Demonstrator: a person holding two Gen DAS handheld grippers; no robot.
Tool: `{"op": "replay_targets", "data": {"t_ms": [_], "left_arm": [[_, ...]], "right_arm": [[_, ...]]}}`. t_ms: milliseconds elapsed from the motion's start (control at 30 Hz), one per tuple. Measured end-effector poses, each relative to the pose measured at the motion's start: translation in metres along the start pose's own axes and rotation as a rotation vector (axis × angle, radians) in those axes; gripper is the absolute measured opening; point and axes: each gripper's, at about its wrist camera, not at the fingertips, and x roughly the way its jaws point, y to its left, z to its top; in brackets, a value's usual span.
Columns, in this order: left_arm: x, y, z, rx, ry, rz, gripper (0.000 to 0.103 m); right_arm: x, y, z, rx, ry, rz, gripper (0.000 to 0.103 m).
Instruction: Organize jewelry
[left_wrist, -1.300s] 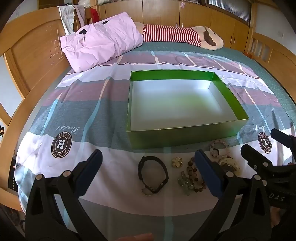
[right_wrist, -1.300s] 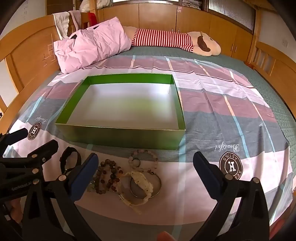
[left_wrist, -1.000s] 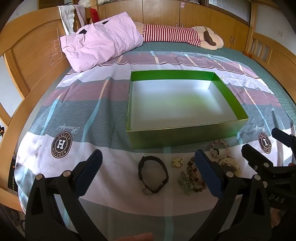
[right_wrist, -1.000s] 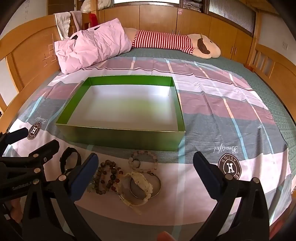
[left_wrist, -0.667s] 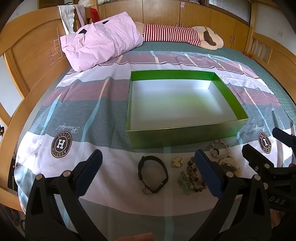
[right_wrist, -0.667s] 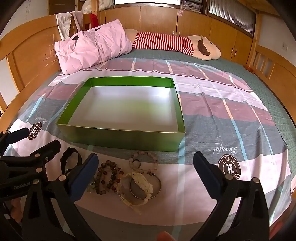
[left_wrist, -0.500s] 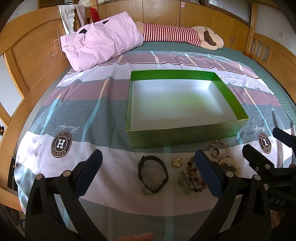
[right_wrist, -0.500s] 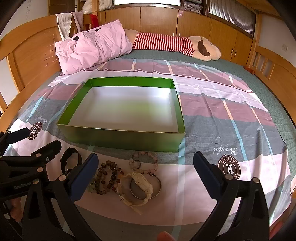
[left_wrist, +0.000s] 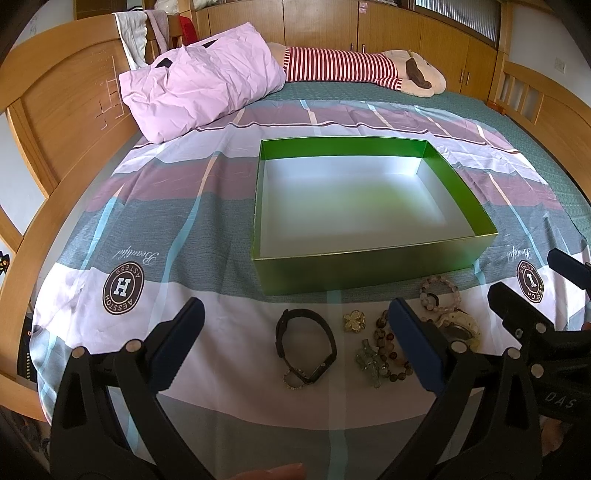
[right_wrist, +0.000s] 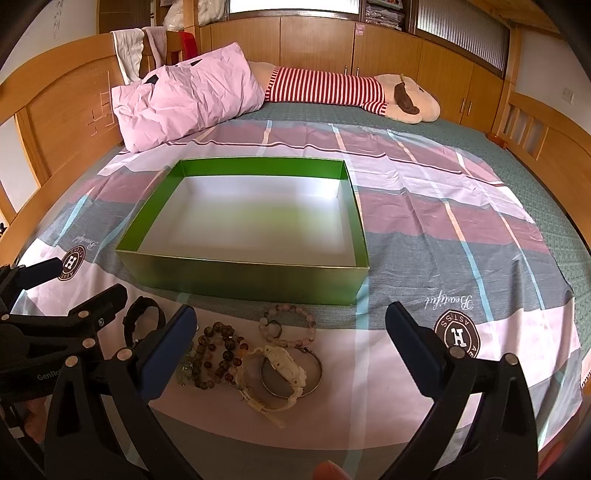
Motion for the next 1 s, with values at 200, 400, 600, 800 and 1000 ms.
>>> {"op": "replay_targets", "data": {"t_ms": [200, 400, 600, 800, 1000], "left_arm": [[0.0009, 0.0007, -0.0025, 0.001, 0.000, 0.000, 0.101], [0.0005, 0.0002, -0.0006, 0.000, 0.001, -0.001, 0.101], [0.0007, 0.0002, -0.0010, 0.001, 0.001, 0.000, 0.101], [0.0005, 0.0002, -0.0006, 0.000, 0.001, 0.000, 0.101], [0.0001, 0.0000, 0.0002, 0.000, 0.002, 0.000, 0.101]], "right_arm": [[-0.0002, 0.0002, -0.0009, 0.002, -0.002, 0.000, 0.102], [-0.0003, 0.0000, -0.0002, 0.001, -0.002, 0.001, 0.102], [-0.0018, 0.0007, 0.0000, -0.003, -0.007, -0.002, 0.102], [-0.0016, 0.0009, 0.0001, -0.006, -0.009, -0.003, 0.102], [-0.0013, 0.0009, 0.0000, -0.007, -0.009, -0.004, 0.102]]}}
